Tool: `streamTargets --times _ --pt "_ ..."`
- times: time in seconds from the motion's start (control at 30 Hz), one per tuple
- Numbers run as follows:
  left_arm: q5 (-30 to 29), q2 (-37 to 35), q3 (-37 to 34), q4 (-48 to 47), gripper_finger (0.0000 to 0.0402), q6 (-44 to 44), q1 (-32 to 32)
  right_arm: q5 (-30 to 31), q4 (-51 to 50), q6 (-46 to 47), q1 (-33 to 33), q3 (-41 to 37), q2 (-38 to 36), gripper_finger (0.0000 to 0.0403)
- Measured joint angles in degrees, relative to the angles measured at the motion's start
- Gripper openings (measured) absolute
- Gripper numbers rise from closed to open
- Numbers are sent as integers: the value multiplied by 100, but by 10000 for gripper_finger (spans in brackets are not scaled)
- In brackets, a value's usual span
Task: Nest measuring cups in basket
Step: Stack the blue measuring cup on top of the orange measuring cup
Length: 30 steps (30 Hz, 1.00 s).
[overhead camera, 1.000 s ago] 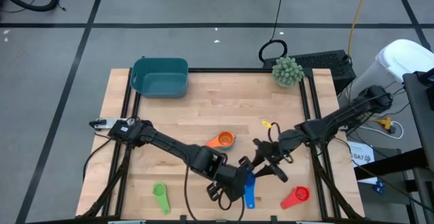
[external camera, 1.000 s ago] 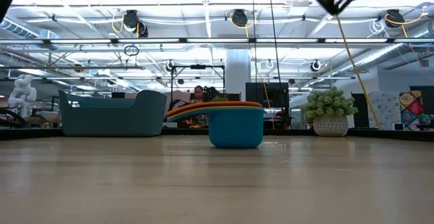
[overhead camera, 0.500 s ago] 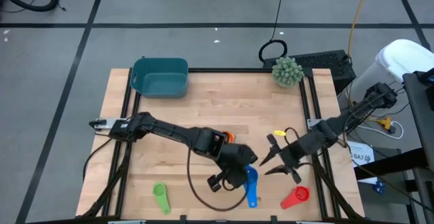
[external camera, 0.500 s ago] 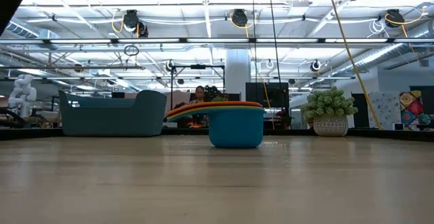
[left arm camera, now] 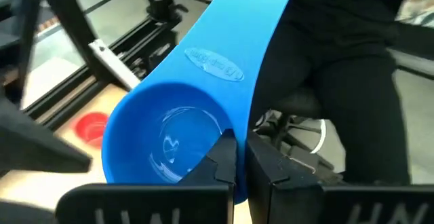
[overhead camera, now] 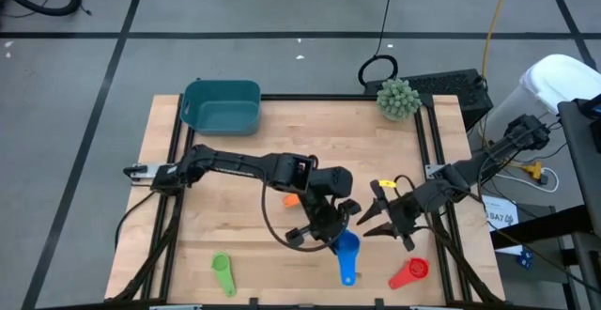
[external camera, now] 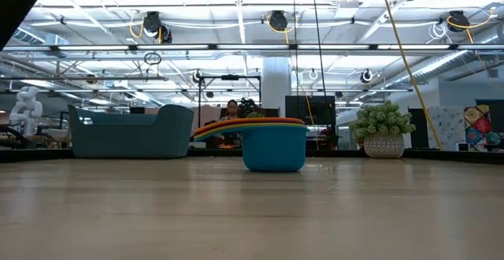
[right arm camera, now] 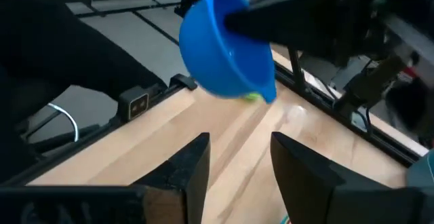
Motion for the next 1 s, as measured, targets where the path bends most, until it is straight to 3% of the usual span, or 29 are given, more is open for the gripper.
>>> streamTargets --times 0.13,0.4,1.0 --pt "503 4 0 -11 9 115 -12 0 200 -82 43 0 7 148" --pt "820 9 0 -35 9 220 148 -4 926 -146 239 0 255 148" --pt "959 56 -317 229 9 139 210 294 1345 -175 365 0 454 148"
